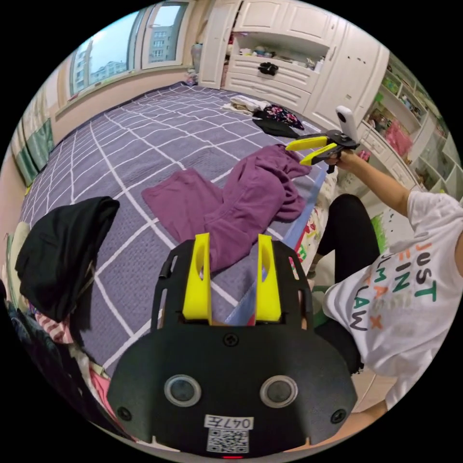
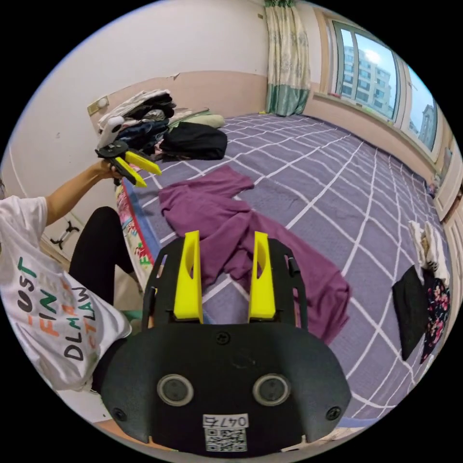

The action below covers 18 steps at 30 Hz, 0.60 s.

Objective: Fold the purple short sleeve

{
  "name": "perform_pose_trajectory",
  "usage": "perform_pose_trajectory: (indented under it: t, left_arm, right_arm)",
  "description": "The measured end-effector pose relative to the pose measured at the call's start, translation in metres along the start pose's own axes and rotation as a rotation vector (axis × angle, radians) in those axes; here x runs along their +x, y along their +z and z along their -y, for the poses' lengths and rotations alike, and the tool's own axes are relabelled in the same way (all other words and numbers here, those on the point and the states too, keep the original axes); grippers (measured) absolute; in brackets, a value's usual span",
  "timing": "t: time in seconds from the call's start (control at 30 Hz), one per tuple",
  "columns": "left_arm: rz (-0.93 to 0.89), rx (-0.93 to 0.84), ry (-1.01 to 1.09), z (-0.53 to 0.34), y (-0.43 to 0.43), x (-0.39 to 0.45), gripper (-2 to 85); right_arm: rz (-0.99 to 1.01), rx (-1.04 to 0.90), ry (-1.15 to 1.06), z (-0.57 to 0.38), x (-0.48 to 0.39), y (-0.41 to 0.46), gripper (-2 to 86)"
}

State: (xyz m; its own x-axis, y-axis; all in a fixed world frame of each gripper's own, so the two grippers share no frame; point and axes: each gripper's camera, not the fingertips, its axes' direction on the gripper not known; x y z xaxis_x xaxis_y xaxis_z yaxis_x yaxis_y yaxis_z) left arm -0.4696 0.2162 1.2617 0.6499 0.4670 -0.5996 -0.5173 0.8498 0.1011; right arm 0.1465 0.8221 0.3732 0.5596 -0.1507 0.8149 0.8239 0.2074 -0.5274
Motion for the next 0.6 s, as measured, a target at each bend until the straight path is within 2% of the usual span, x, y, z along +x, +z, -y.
perform_pose_trajectory:
  t: [0.17, 0.23, 0.3, 0.37, 0.43, 0.5, 0.6]
  left_arm:
    - [-0.025, -0.064, -0.007, -0.006, 0.042, -0.012, 12.3]
    - [-0.033, -0.104, -0.011, -0.009, 0.051, -0.014, 6.3]
    - [-0.023, -0.136, -0.025, -0.012, 0.051, -0.013, 1.7]
    - [-0.048, -0.121, -0.014, -0.016, 0.039, -0.010, 0.6]
    - [-0.069, -0.044, -0.043, -0.021, 0.002, -0.008, -0.2]
    - [-0.062, 0.032, -0.075, -0.021, -0.036, -0.007, -0.4]
    - [0.055, 0.144, -0.093, -0.005, -0.113, 0.005, -0.5]
  right_arm:
    - [0.053, -0.037, 0.060, -0.015, -0.005, 0.059, 10.9]
    - [0.084, -0.055, 0.094, -0.016, 0.000, 0.079, 9.2]
    - [0.168, -0.091, 0.118, -0.019, 0.003, 0.103, 3.7]
    - [0.250, -0.097, 0.108, -0.020, -0.001, 0.108, 1.5]
    - [0.216, -0.061, 0.080, -0.020, -0.009, 0.094, 0.7]
    - [0.094, -0.021, 0.028, -0.011, -0.018, 0.053, 0.4]
    - [-0.129, -0.032, -0.078, 0.019, -0.034, -0.012, 0.3]
